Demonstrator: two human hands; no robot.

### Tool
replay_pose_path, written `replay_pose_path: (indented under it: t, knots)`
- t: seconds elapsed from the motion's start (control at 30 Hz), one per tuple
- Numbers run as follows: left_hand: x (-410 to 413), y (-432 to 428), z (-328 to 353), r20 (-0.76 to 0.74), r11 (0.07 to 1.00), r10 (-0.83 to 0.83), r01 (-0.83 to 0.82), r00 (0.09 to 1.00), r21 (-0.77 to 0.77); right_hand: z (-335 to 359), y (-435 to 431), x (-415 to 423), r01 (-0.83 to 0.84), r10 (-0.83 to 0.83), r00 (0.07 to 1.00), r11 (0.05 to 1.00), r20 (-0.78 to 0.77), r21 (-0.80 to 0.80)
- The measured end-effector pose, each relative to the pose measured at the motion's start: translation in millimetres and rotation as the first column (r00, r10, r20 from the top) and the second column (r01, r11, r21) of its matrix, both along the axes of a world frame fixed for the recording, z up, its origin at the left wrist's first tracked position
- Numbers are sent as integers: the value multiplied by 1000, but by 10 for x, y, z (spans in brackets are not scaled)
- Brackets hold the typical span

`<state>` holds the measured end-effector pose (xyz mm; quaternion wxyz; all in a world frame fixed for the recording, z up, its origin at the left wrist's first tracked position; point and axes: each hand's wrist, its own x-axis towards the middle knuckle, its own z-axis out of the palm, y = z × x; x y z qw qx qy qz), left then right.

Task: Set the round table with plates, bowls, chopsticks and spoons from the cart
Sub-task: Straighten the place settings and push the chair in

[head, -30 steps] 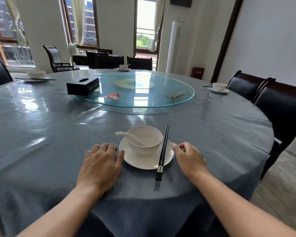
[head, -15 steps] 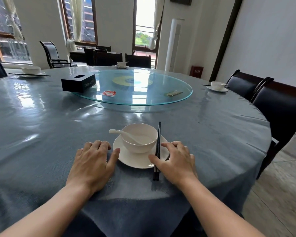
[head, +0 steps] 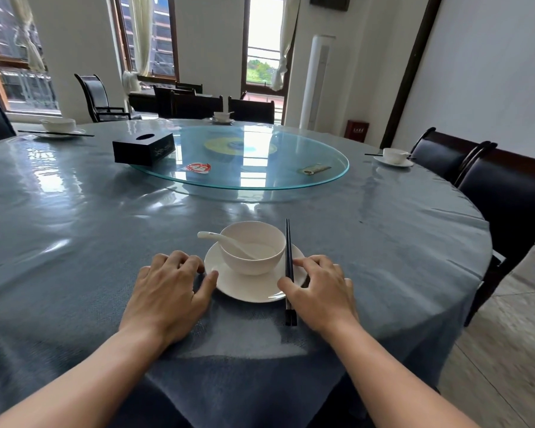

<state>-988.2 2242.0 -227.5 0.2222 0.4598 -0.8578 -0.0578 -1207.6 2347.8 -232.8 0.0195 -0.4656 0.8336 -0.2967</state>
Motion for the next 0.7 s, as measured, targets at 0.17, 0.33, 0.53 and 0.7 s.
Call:
replay_pose_path:
  t: [0.17, 0.33, 0.53, 0.7]
  knots:
    - [-3, -6, -7, -3, 1000, -1, 1, 1000, -3, 7, 5, 0, -3, 3, 1000, 1000, 9, -6]
    - [0, -7, -6, -16, 1000, -1, 1, 1000, -6, 23, 16, -5, -13, 13, 1000, 1000, 26, -1]
    - [-1, -9, -3, -45, 1000, 4, -4, 999, -6, 47, 22, 15, -33, 33, 999, 999, 29, 11]
    - [2, -7, -3, -64, 1000, 5, -5, 998, 1, 54, 28, 24, -40, 39, 999, 999, 35, 24]
